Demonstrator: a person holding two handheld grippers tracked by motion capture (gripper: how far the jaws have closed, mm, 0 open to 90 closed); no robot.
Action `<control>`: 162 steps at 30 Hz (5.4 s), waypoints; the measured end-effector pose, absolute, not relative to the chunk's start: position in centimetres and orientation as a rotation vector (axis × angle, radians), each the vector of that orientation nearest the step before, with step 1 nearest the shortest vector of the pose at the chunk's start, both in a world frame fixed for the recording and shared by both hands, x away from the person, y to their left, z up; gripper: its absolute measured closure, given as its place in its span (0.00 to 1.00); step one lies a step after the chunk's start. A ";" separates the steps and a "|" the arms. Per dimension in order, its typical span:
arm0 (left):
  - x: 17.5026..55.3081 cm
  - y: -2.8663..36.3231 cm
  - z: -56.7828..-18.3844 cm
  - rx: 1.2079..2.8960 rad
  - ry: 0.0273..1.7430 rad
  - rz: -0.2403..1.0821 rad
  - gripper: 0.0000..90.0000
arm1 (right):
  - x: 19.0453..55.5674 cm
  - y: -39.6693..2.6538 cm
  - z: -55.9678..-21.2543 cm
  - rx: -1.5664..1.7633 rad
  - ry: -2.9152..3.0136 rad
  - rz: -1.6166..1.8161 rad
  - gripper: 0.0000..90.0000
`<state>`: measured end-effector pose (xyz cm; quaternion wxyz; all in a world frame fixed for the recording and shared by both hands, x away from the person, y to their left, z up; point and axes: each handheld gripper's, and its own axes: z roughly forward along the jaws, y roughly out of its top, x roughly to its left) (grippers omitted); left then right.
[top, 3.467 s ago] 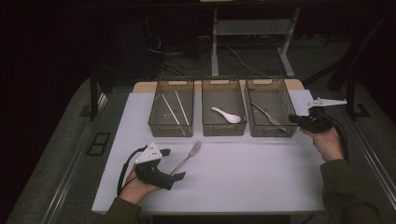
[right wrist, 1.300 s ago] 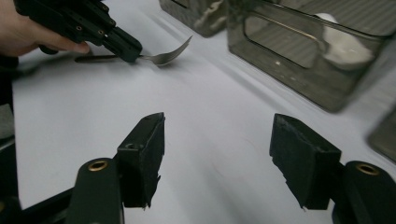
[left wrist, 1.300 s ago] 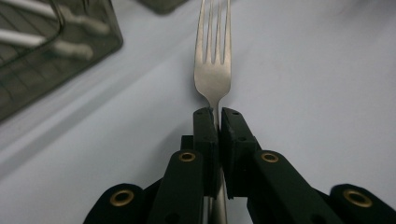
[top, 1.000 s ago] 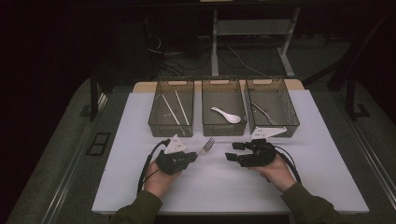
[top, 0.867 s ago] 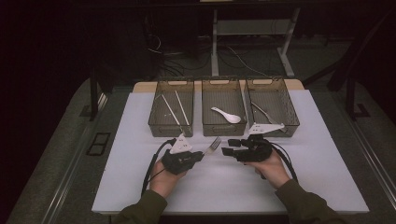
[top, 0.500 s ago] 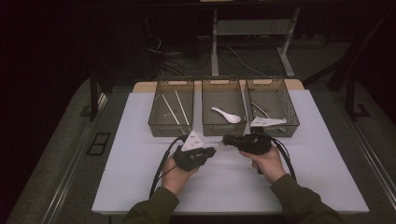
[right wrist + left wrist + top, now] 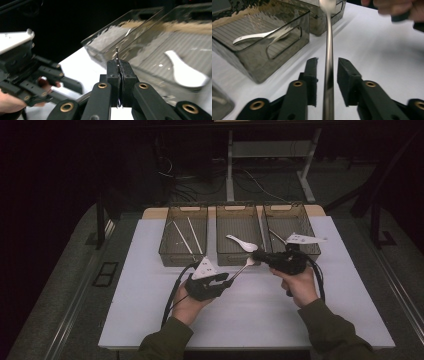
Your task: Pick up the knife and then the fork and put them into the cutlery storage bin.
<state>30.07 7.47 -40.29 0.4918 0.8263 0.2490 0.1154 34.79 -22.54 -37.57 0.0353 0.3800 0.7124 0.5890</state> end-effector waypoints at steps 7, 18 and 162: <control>29.4 10.1 -40.3 1.999 0.593 0.265 0.59 | 35.8 -26.6 -35.3 1.198 2.086 1.741 0.97; 28.3 14.7 -40.9 1.988 0.640 0.258 0.42 | 36.6 -33.4 -32.0 1.268 1.897 1.649 0.97; 27.7 17.3 -42.7 2.006 0.649 0.235 0.00 | 25.7 -30.0 -43.8 1.015 2.270 1.461 0.18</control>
